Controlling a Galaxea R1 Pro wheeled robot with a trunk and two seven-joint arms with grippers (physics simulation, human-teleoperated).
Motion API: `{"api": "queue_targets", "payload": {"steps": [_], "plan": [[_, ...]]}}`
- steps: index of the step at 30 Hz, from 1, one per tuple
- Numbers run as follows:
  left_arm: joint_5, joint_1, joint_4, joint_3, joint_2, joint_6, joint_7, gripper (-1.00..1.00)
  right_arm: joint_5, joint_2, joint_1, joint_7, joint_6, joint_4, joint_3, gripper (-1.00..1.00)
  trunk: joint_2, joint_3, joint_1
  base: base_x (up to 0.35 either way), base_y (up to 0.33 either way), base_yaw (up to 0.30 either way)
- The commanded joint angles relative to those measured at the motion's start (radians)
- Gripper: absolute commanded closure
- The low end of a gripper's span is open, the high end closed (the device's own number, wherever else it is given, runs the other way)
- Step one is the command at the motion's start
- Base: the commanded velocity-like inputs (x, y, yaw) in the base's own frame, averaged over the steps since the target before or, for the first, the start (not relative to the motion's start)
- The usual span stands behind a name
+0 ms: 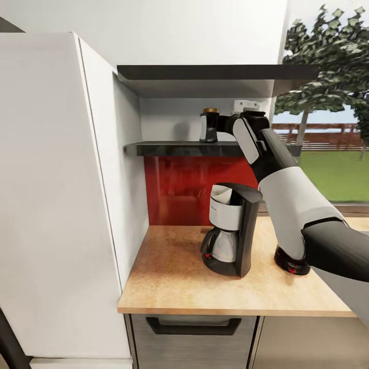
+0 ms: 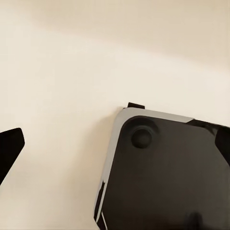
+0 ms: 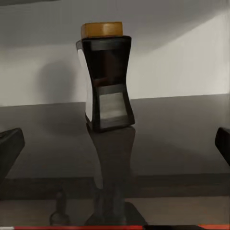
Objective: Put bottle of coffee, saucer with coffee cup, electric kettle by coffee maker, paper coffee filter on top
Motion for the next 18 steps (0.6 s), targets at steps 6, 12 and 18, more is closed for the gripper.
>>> {"api": "queue_targets", "payload": {"steps": [6,12,18], "plan": [[0.000,0.001,-0.001,0.003,0.000,-0.001,0.003,-1.00,-0.010,-0.001,0.000,-0.012,-0.005,-0.019,0.002,-1.00,0.000,0.000,0.000,0.008,0.000,0.000],[0.000,0.004,0.004,0.003,0.001,0.001,0.003,-1.00,-0.010,-0.001,0.001,-0.012,0.003,-0.036,0.002,-1.00,0.000,0.000,0.000,0.231,0.088,0.000],[0.000,0.004,0.004,0.003,0.001,0.001,0.003,-1.00,-0.011,-0.001,0.003,-0.011,0.004,-0.035,0.002,-1.00,0.000,0.000,0.000,0.308,0.152,0.000]]}}
